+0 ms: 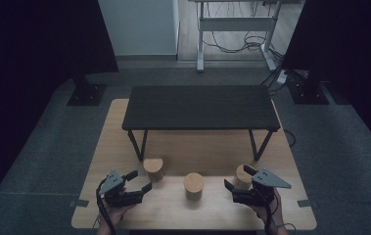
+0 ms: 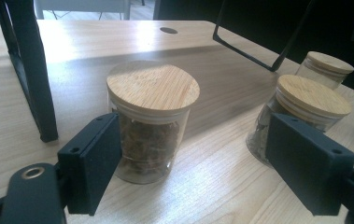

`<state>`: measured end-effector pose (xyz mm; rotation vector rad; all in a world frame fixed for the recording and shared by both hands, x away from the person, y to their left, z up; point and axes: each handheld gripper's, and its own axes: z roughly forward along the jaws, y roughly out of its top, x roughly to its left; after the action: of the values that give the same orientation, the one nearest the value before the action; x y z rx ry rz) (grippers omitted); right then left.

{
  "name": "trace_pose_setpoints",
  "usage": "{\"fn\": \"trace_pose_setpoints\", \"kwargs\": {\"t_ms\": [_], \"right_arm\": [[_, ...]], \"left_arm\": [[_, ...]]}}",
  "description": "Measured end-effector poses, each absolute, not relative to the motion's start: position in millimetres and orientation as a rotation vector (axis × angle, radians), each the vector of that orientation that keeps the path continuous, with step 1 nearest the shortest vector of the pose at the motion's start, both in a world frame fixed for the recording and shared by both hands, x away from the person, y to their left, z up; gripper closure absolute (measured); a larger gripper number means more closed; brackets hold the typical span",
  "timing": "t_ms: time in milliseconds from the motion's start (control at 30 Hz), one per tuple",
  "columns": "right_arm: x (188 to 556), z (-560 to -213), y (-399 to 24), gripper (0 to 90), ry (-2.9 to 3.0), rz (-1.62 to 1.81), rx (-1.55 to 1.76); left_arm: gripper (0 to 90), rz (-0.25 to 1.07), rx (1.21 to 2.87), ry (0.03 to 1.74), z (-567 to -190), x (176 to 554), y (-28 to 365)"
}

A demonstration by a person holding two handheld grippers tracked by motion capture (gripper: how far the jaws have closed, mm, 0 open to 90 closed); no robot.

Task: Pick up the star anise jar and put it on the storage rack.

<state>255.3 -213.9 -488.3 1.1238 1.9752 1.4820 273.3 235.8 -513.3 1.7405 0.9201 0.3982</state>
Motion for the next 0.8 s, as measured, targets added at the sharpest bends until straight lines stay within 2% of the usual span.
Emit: {"fn": "trace_pose_setpoints", "kwargs": {"t_ms": [267,800], "right_arm": [[242,-496,-219,9.8,2.043,1.475,1.061],[244,-505,-212,9.4,2.093,1.510,1.041]], "left_arm": [[17.6,0.407,1.756,0.930,-512,275,240],[15.8,0.405,1.801,0.947,-509,274,249]]}}
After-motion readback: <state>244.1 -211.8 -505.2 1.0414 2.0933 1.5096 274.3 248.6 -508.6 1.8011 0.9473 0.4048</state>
